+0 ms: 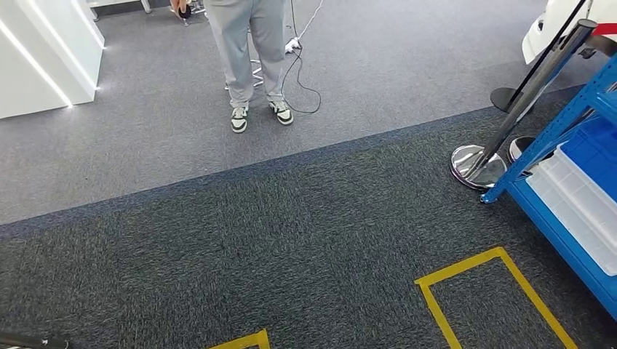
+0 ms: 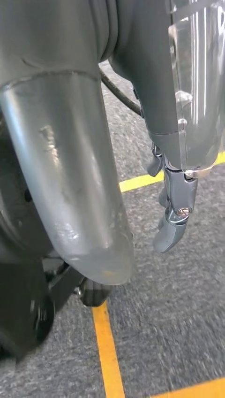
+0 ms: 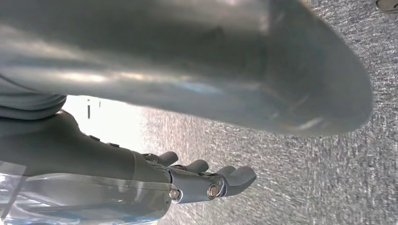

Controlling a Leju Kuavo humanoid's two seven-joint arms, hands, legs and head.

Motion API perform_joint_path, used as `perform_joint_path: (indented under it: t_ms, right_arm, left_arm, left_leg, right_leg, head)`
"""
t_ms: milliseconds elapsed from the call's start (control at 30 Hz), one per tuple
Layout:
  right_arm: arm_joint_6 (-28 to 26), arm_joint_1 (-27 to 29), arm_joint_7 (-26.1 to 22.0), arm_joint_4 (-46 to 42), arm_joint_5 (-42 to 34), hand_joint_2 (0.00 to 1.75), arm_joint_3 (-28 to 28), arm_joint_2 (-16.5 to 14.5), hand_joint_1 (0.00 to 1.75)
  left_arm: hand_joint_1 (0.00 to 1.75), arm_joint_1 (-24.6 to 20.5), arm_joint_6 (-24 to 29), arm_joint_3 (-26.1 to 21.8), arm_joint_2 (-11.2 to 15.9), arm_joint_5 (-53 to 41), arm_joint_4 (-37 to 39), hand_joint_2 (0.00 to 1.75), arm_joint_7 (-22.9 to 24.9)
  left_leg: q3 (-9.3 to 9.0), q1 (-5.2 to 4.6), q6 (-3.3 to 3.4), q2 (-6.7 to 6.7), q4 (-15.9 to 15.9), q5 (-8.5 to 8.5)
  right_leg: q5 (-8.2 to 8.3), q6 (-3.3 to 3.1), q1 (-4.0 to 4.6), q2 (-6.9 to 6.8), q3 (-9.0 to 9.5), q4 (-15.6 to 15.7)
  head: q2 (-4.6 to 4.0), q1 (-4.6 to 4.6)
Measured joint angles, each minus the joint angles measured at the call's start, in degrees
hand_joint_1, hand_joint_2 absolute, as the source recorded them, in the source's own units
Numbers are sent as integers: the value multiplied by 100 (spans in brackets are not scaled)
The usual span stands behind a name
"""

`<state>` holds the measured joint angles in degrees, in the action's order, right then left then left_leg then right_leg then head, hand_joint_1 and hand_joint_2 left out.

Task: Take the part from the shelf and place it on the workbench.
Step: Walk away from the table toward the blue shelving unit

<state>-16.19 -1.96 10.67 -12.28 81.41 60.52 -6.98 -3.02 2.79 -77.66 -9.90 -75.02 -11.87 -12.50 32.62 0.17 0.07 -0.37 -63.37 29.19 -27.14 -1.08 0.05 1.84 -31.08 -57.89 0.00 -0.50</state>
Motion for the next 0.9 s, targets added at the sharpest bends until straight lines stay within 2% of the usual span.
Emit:
perform_joint_path:
  t_ms: [33,67,133,200,267,333,367,400,433,467,533,567,700,767,833,867,900]
  right_arm:
    - [2,-2,0,1,-2,0,10,-4,0]
    - [5,-3,0,1,-4,0,20,-8,0]
    - [8,4,0,2,-5,0,28,-10,0]
    - [10,13,1,2,-7,0,31,-8,0]
    - [12,10,2,2,-11,0,33,-4,0]
    - [19,6,2,2,-17,0,34,-5,0]
    - [24,8,4,2,-21,0,36,-5,0]
    - [31,11,6,2,-26,0,38,-4,0]
    - [38,14,9,2,-31,0,44,-1,0]
    - [44,16,13,2,-36,0,52,3,0]
    - [57,11,16,2,-41,0,67,9,0]
    - [62,9,17,2,-41,0,71,9,0]
    - [70,10,25,2,-41,0,84,9,0]
    - [70,5,27,1,-41,0,97,12,0]
    - [70,3,28,-1,-41,0,109,14,0]
    - [70,5,28,-1,-41,0,114,14,0]
    - [70,6,28,-1,-41,0,117,14,0]
  left_arm:
    - [0,-4,8,1,0,-8,0,0,-3]
    - [0,-7,12,1,0,-14,0,0,-5]
    - [0,-14,15,1,-1,-23,0,0,-11]
    - [0,-20,12,1,-8,-41,0,0,-21]
    - [0,-21,4,1,-18,-68,0,0,-33]
    - [0,-14,-7,1,-22,-80,0,0,-40]
    - [0,-12,-13,1,-22,-82,0,0,-44]
    - [0,-12,-20,1,-26,-84,0,0,-52]
    - [0,-13,-27,1,-29,-86,0,0,-63]
    - [0,-15,-33,2,-34,-89,0,0,-77]
    - [0,-18,-42,3,-40,-95,0,0,-102]
    - [0,-21,-45,3,-42,-97,0,0,-112]
    - [0,-37,-56,6,-44,-99,0,0,-132]
    - [0,-35,-58,7,-46,-99,0,0,-135]
    - [0,-28,-58,8,-48,-101,0,0,-136]
    - [0,-24,-58,9,-48,-101,0,0,-136]
    - [0,-20,-58,9,-49,-102,0,0,-135]
  left_leg:
    - [-135,-7,26,-50,315,-116]
    - [-210,-18,46,-91,502,-163]
    - [-229,-33,79,-94,577,-167]
    - [-254,-15,146,-41,648,-219]
    - [-265,4,207,23,712,-266]
    - [-247,-3,227,84,716,-273]
    - [-241,-4,225,115,711,-272]
    - [-238,-3,219,146,704,-268]
    - [-239,1,207,169,692,-260]
    - [-242,6,189,188,675,-248]
    - [-244,-6,128,219,629,-210]
    - [-245,-16,95,234,610,-195]
    - [-234,-4,-38,255,538,-125]
    - [-60,19,-94,171,132,150]
    - [289,27,-121,108,-643,539]
    - [438,29,-125,99,-964,643]
    - [504,29,-120,96,-1103,637]
  right_leg:
    - [-1,17,5,33,-8,-9]
    - [0,41,5,58,-20,-14]
    - [15,104,-8,99,-40,-8]
    - [-53,168,-20,57,-71,-92]
    - [-338,220,-30,-51,-265,-516]
    - [-689,265,-54,-111,-617,-1233]
    - [-758,285,-70,-121,-738,-1483]
    - [-716,305,-87,-134,-765,-1544]
    - [-565,320,-103,-154,-670,-1363]
    - [-359,328,-117,-192,-482,-1005]
    - [-94,302,-114,-299,-124,-293]
    - [-50,274,-102,-323,-37,-106]
    - [-22,122,-79,-250,-28,-23]
    - [5,47,-84,-223,-26,2]
    - [11,13,-64,-187,-44,-2]
    - [11,8,-53,-161,-51,-9]
    - [11,6,-44,-130,-56,-18]
  head:
    - [0,-2]
    - [0,-2]
    - [0,-3]
    - [0,-10]
    - [0,-43]
    - [0,-69]
    - [0,-70]
    - [0,-70]
    - [0,-72]
    - [0,-73]
    - [0,-75]
    - [0,-72]
    - [0,-60]
    - [0,-32]
    - [0,-9]
    - [0,-8]
    - [0,-8]
